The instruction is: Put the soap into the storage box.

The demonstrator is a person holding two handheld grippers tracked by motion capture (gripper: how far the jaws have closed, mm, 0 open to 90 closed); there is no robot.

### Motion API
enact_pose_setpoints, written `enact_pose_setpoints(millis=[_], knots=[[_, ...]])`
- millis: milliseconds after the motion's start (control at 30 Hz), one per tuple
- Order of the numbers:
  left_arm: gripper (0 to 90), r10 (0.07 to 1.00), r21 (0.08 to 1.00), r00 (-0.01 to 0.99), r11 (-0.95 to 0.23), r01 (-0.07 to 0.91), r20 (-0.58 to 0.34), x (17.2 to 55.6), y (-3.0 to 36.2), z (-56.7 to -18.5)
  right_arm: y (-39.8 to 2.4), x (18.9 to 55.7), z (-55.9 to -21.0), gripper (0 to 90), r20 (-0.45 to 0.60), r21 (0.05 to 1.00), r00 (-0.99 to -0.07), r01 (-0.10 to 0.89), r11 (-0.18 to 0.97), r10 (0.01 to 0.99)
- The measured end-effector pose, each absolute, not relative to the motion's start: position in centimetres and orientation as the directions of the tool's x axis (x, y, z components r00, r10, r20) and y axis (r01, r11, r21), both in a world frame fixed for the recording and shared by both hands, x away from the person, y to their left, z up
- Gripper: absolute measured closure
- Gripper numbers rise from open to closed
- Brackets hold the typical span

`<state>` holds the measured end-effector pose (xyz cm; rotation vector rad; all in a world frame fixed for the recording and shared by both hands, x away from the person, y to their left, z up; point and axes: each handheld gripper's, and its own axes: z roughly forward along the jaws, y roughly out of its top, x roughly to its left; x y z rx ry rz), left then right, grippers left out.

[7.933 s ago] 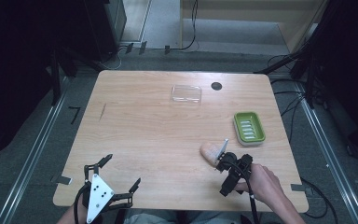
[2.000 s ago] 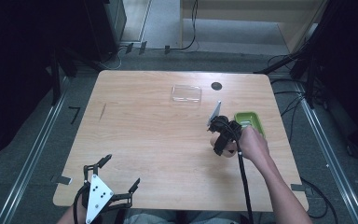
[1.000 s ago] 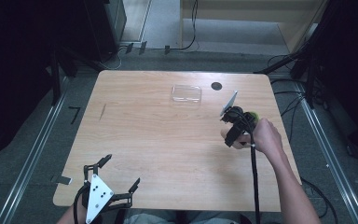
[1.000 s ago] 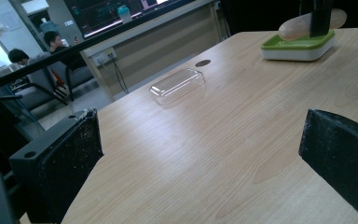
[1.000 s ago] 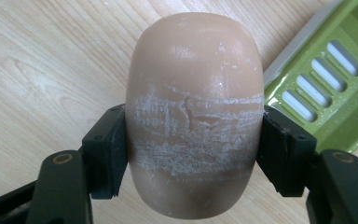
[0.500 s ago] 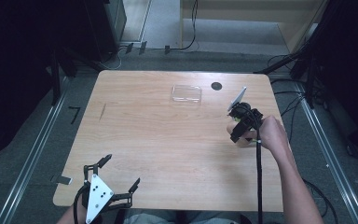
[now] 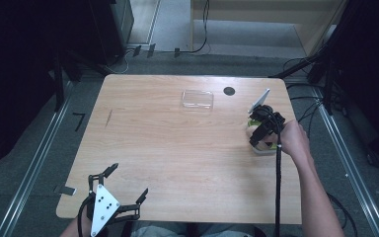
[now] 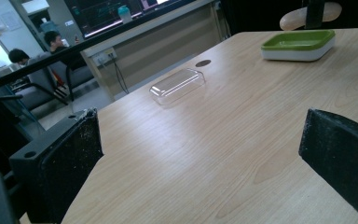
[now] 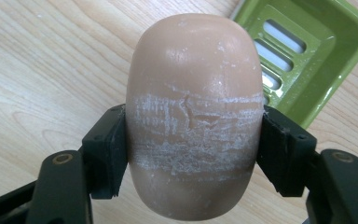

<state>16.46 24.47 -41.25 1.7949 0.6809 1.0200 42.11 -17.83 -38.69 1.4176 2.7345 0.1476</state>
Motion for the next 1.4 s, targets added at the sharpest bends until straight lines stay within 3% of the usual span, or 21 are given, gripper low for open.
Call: enact_pose_setpoints(millis=[1400], knots=[[0.0, 0.793, 0.911, 0.500, -0.413, 0.019, 0.349, 16.4, 24.5, -41.2, -20.5, 44.6, -41.1, 33.9, 0.008, 0.185, -0.407, 0.898, 0.399, 0.913]])
